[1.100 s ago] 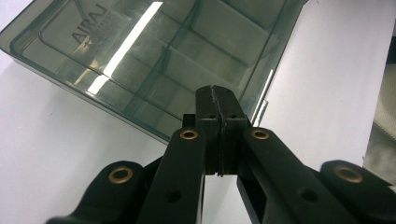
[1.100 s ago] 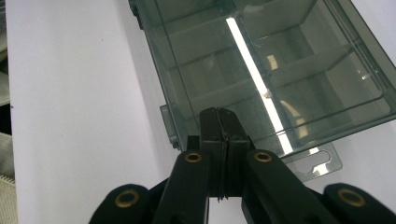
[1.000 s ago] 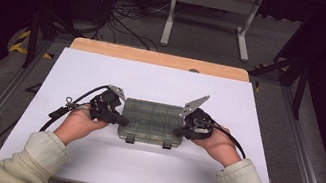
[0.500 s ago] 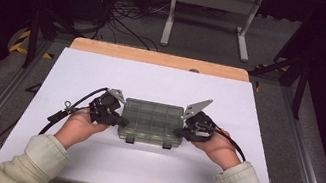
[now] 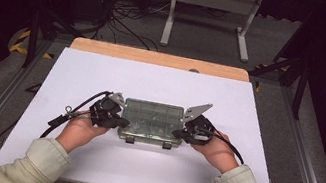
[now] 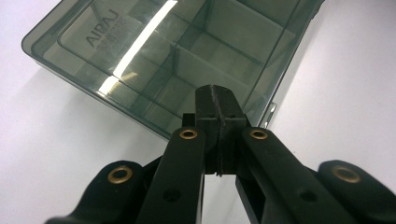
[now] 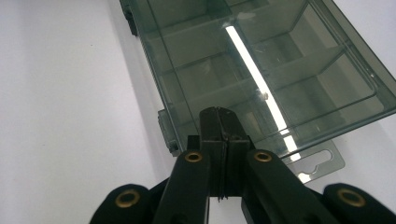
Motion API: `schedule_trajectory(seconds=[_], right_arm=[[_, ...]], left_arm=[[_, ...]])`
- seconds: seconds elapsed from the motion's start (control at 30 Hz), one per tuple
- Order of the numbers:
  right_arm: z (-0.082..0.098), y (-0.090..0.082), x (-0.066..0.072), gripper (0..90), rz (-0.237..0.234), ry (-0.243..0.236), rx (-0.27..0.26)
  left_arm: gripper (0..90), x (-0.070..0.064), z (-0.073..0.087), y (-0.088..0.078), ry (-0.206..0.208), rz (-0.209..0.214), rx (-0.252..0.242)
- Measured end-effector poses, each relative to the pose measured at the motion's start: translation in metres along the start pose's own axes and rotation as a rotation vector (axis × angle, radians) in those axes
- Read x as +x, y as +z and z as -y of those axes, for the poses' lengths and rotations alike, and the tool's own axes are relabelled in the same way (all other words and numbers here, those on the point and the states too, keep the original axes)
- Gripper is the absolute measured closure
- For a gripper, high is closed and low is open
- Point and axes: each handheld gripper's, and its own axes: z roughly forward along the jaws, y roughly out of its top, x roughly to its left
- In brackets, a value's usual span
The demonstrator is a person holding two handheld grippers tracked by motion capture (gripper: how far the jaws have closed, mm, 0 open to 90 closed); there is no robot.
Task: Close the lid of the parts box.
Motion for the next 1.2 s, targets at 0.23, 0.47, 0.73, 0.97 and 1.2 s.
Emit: schedule_trajectory(seconds=[0.23,0.47,0.73,0.97,1.2], right_arm=[[0.0,-0.003,-0.002,75.8,0.019,0.039,-0.018],[-0.002,-0.026,0.003,48.6,0.081,0.05,-0.173],[0.006,-0.051,0.016,21.4,0.173,0.063,-0.323],[0.022,-0.069,0.027,11.0,0.229,0.072,-0.446],[0.043,-0.083,0.034,5.5,0.287,0.077,-0.523]], left_arm=[[78.0,0.005,0.001,-0.005,-0.041,0.029,-0.045],[42.4,-0.002,0.002,-0.026,-0.051,0.036,-0.189],[10.7,-0.011,0.012,-0.044,-0.061,0.016,-0.304],[2.4,-0.021,0.034,-0.062,-0.065,-0.004,-0.456],[2.3,-0.027,0.065,-0.076,-0.054,-0.06,-0.58]])
